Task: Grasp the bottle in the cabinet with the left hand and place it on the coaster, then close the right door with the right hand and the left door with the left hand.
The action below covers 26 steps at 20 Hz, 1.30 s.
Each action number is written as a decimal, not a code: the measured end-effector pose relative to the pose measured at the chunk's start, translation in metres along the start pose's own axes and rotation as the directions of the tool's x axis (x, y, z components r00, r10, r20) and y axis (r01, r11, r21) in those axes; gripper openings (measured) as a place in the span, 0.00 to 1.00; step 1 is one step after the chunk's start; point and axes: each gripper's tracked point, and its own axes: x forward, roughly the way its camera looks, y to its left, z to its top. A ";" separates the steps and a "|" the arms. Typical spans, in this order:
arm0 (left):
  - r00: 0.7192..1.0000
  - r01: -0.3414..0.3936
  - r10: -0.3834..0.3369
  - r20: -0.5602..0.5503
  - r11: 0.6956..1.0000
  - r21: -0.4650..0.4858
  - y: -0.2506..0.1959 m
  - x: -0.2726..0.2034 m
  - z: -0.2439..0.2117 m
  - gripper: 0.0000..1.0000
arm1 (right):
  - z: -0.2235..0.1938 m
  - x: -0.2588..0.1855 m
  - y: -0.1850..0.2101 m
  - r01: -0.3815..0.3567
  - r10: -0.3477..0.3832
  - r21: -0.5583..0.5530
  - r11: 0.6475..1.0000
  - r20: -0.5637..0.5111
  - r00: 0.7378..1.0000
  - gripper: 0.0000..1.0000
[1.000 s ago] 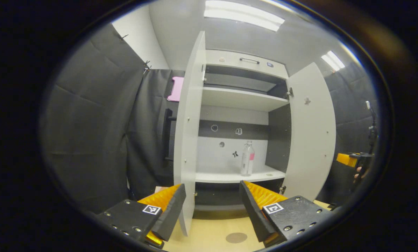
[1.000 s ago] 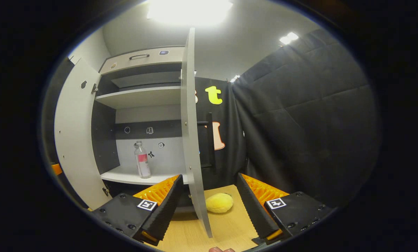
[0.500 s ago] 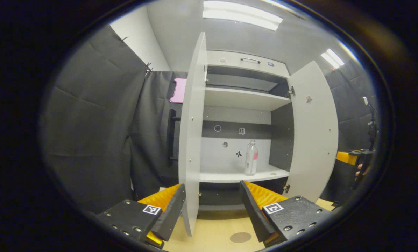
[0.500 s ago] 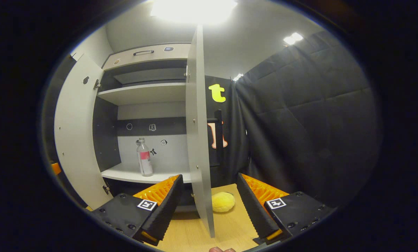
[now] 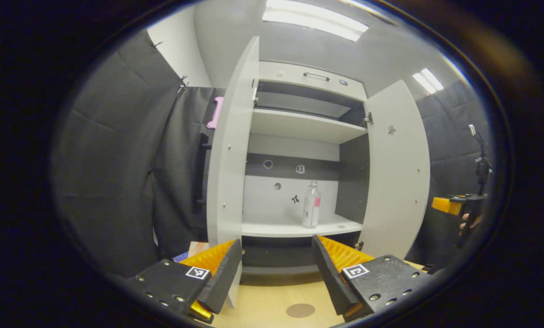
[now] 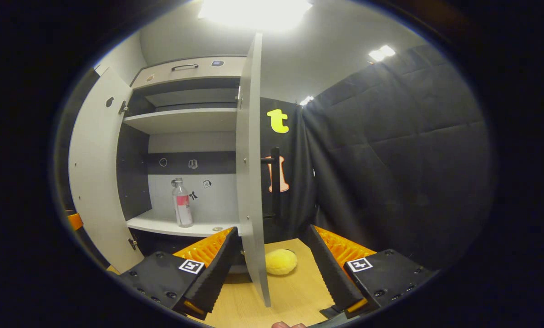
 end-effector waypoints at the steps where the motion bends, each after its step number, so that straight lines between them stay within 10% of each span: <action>1: 1.000 0.021 -0.021 0.003 1.000 0.002 -0.009 0.007 0.003 0.90 | 0.003 -0.002 -0.009 0.023 -0.023 -0.005 1.000 0.018 1.000 0.97; 11: 0.988 0.153 -0.153 0.006 0.988 -0.013 -0.064 0.114 0.014 0.96 | -0.009 0.032 -0.076 0.200 -0.200 0.005 0.980 -0.012 0.980 0.97; 26: 0.982 0.145 -0.150 -0.116 0.988 -0.052 -0.093 0.302 0.001 0.90 | -0.022 0.099 -0.141 0.327 -0.326 0.056 0.943 -0.022 0.945 0.98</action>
